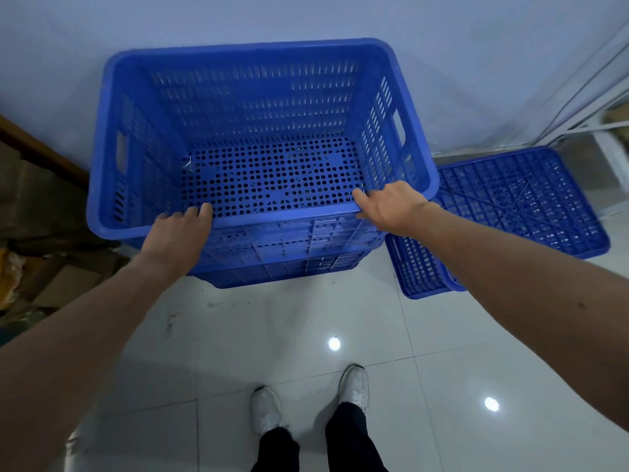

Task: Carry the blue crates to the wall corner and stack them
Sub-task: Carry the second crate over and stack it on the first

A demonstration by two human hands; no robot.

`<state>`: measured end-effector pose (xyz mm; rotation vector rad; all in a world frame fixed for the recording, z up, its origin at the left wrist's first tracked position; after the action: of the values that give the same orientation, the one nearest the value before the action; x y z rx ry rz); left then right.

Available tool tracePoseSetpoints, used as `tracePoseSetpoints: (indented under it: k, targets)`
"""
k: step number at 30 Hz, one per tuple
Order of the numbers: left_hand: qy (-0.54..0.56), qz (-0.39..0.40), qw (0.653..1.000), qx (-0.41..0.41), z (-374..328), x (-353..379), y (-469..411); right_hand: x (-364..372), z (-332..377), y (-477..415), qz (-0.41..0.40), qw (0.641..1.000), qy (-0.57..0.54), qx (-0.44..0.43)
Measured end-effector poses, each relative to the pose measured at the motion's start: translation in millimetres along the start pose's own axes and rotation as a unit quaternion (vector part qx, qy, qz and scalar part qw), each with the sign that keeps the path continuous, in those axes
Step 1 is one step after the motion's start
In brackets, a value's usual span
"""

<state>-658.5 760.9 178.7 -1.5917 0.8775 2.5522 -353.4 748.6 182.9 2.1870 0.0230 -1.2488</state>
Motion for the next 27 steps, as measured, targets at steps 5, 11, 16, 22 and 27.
tracePoseSetpoints:
  k: [5, 11, 16, 22, 27]
  targets:
    - [0.011, 0.042, 0.998, -0.034, -2.8, 14.3, 8.4, 10.5, 8.1, 7.2, 0.054, 0.998, -0.014, 0.024]
    - [0.027, 0.107, 0.991, -0.076, -13.1, 16.8, 24.9, 5.6, 21.6, 33.0, 0.091, 0.975, -0.171, 0.113]
    - [0.157, 0.168, 0.973, 0.014, -42.8, 1.4, 64.0, -13.6, 53.1, 80.4, 0.131, 0.936, -0.318, 0.080]
    - [0.283, 0.180, 0.938, 0.084, -73.3, -47.3, 125.9, -22.6, 78.0, 176.6, 0.181, 0.884, -0.411, 0.131]
    - [0.289, 0.144, 0.940, 0.108, -93.8, -106.3, 148.1, -32.3, 76.0, 245.5, 0.189, 0.857, -0.440, 0.189]
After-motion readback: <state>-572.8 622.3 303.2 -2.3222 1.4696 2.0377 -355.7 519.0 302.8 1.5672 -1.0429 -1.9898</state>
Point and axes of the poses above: each hand's wrist, its own y-axis away from the middle knuckle, its own x-axis out of the palm, z = x × y, the point moved 10 cm from there along -y, towards the middle knuckle, and after that the axes turned 6 degrees about z, right-handed, at the moved point
